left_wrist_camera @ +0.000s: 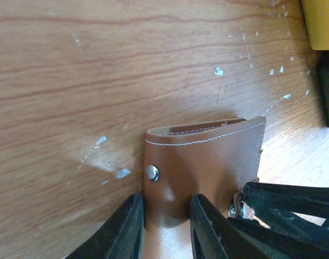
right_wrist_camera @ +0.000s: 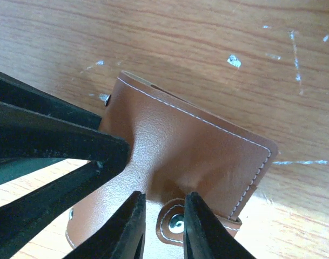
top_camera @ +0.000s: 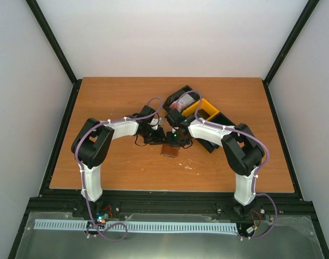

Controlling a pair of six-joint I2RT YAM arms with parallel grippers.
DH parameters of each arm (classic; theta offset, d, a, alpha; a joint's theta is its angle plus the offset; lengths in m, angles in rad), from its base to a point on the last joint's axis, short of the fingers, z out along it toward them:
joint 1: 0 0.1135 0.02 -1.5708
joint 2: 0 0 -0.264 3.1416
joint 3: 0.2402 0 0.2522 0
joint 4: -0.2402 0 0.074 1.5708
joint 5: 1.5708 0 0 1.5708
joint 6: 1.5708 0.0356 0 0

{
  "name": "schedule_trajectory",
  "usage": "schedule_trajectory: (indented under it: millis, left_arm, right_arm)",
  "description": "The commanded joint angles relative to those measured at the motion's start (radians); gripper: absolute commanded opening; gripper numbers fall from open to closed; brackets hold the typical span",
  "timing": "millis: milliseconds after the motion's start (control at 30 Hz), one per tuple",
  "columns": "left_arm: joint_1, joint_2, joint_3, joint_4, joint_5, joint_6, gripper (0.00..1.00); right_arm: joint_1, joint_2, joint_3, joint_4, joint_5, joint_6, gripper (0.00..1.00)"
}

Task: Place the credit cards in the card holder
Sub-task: Close the card holder at the center of the board.

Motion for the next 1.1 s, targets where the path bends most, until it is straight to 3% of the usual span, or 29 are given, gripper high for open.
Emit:
schedule_trajectory:
  millis: [0, 267, 567, 1067]
  left_arm:
    - [-0.014, 0.089, -0.043, -0.085, -0.084, 0.015, 0.26]
    - [-0.014, 0.088, -0.043, -0.087, -0.088, 0.017, 0.26]
    - [-0.014, 0.091, -0.040, -0.087, -0.084, 0.018, 0.26]
    - [-0.014, 0.092, -0.040, -0.087, -0.085, 0.022, 0.26]
  right_arm:
    - [0.007, -0.042, -0.002, 0.010, -0.012, -0.001, 0.22]
    - [0.007, -0.089, 0.013, -0.012, 0.048, 0.019, 0.24]
    - [0.007, -0.074, -0.017, -0.044, 0.028, 0.033, 0.05]
    - [0.007, -0.023, -0.014, -0.045, 0.022, 0.017, 0.07]
